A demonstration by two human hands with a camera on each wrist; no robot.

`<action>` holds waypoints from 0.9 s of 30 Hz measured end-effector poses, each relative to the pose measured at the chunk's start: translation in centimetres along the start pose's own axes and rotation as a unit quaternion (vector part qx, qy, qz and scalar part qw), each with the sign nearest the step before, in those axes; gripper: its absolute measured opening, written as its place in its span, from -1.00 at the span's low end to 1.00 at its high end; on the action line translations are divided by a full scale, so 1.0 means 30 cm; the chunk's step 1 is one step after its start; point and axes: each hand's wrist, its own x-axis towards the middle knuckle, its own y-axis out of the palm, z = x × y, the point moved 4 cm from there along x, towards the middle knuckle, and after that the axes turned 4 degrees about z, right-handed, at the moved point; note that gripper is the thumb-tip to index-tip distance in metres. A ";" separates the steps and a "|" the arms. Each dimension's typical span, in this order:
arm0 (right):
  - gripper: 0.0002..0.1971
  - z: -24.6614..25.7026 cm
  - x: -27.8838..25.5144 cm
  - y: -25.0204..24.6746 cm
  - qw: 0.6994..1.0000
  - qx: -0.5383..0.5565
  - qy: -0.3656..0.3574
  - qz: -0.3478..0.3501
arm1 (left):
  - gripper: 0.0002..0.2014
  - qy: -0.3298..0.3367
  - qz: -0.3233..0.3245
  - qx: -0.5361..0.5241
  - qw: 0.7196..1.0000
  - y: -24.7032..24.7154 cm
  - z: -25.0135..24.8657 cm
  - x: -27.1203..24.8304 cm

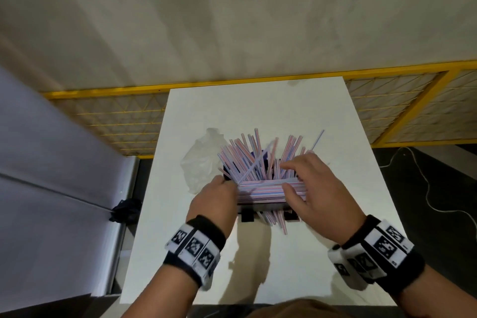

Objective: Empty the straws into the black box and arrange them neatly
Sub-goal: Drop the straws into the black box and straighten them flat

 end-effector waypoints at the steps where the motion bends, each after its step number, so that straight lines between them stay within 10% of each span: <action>1: -0.64 -0.008 0.002 0.004 1.000 -0.022 -0.012 -0.001 | -0.82 0.013 0.009 0.018 1.000 0.000 -0.030 0.034; 9: -0.44 -0.167 0.026 0.181 0.977 -0.160 0.039 0.139 | -0.73 0.046 0.103 0.114 0.987 0.101 -0.099 0.204; 14: -0.31 -0.183 0.020 0.225 0.965 -0.203 0.042 0.163 | -0.77 0.033 0.041 0.142 0.988 0.158 -0.071 0.196; 27: -0.71 -0.170 0.046 0.232 0.950 -0.261 0.063 0.161 | -0.68 0.072 -0.031 0.135 0.988 0.148 -0.029 0.163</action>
